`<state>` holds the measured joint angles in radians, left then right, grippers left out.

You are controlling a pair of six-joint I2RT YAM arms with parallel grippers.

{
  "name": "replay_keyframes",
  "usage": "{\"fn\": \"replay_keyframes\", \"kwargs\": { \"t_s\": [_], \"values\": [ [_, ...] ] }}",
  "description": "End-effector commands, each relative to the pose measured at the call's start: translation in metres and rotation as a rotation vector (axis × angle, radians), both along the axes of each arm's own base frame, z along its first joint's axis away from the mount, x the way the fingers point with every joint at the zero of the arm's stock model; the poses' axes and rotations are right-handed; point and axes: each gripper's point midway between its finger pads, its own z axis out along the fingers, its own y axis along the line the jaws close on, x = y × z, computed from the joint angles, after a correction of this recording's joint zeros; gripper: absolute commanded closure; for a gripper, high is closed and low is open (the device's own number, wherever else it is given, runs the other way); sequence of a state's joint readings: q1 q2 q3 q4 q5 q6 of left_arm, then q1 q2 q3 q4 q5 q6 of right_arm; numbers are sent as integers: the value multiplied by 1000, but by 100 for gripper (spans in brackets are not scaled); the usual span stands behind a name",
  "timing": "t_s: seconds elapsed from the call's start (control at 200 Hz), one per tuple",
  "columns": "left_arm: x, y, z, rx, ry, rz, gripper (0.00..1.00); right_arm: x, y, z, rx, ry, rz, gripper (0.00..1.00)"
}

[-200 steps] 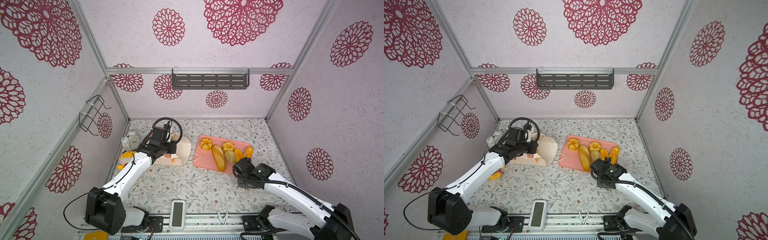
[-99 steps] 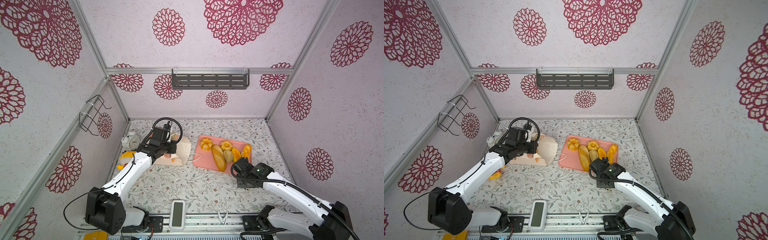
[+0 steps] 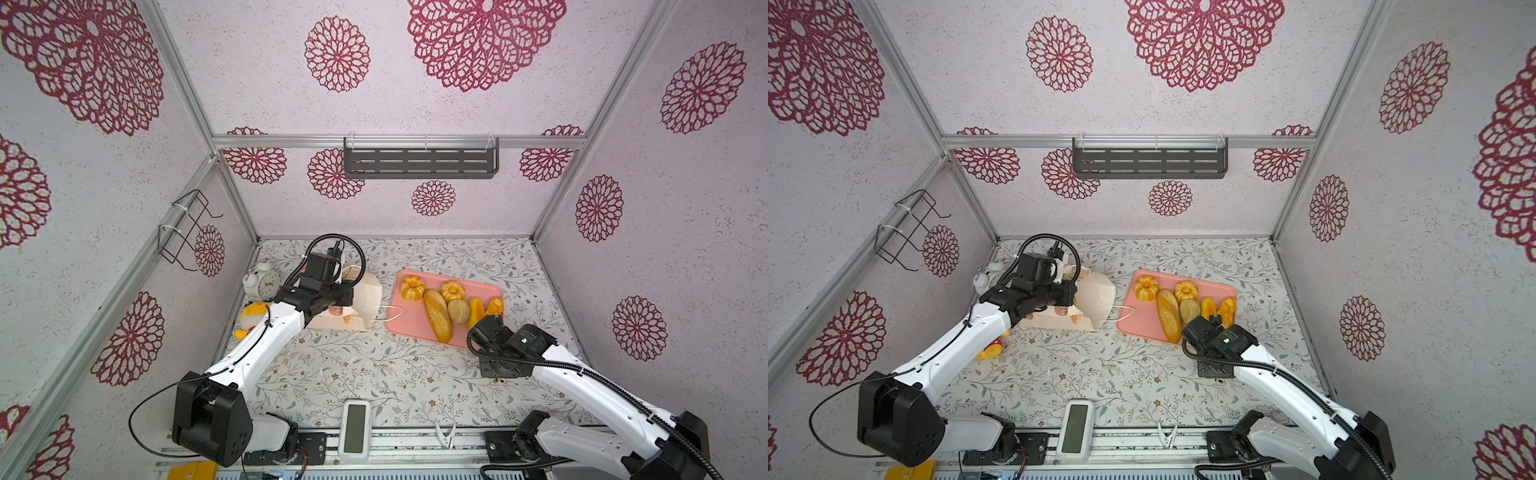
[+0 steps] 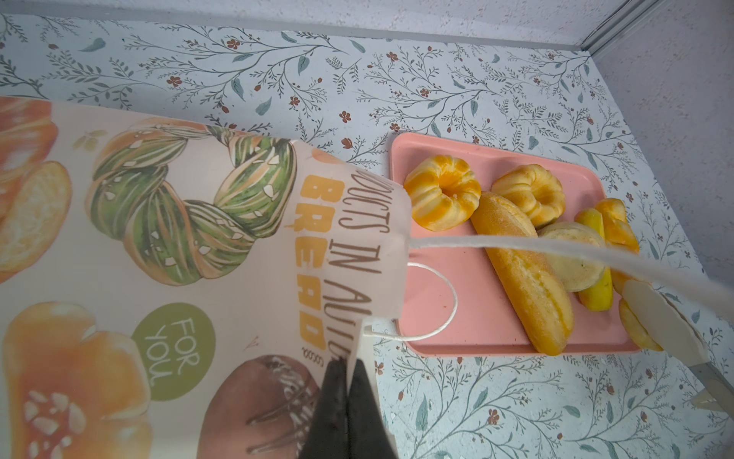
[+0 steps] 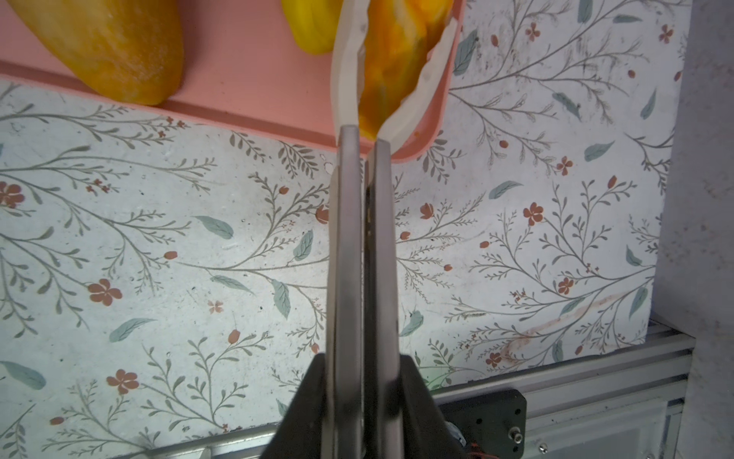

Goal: Take the fake bread out of the paper bag
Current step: 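Lower the tongs to the tray's near edge and open them, releasing the bread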

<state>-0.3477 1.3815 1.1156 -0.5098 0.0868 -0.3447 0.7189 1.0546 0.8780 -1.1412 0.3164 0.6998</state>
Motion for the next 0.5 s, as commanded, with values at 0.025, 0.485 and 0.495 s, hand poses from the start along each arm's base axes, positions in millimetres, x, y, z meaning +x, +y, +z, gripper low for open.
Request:
{"fn": "replay_keyframes", "kwargs": {
  "t_s": [0.025, 0.485, 0.495],
  "values": [
    [6, -2, 7, -22, -11, 4, 100, -1, -4, 19, 12, -42, -21, 68],
    [5, -3, 6, -28, -4, 2, 100, -7, -12, 28, 32, -71, -59, 58],
    [5, -3, 7, -28, -5, 2, 100, -7, -12, 28, 33, -73, -60, 58]
  ]
}}
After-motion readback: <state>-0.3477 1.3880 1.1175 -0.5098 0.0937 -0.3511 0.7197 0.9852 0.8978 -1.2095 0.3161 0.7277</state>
